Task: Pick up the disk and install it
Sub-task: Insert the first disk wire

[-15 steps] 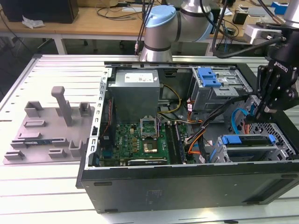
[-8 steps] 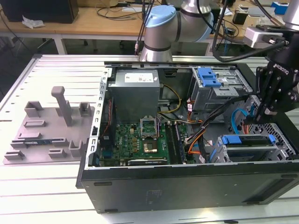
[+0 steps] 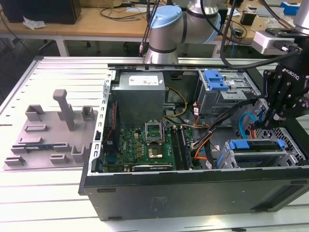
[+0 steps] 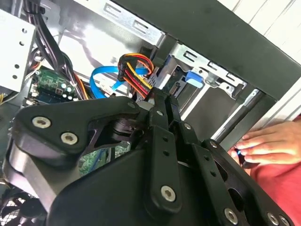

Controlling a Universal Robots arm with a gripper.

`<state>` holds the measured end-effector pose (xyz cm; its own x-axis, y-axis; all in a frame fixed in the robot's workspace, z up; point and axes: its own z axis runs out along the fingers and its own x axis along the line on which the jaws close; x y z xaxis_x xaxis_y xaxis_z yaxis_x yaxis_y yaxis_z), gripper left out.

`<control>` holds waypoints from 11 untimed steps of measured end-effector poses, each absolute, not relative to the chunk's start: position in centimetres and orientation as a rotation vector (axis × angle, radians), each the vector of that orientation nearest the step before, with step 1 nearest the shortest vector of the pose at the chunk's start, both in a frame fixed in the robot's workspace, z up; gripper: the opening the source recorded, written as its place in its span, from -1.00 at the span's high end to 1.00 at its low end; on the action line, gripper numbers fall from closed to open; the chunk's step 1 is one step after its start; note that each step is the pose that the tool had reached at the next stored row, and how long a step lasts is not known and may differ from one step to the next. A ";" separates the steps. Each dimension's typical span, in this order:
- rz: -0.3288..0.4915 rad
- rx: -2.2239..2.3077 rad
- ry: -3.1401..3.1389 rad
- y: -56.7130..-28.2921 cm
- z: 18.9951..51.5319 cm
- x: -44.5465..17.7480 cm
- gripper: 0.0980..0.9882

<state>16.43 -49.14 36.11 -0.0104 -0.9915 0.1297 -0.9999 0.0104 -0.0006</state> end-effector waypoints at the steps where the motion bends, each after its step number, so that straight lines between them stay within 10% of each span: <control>1: 0.131 2.147 -2.170 -49.5 36.1 16.4 0.85; 11: 0.104 2.143 -2.200 -50.9 36.0 16.4 0.85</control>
<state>16.40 -50.89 36.01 -0.0259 -0.9950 0.0964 -0.9997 0.0260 -0.0003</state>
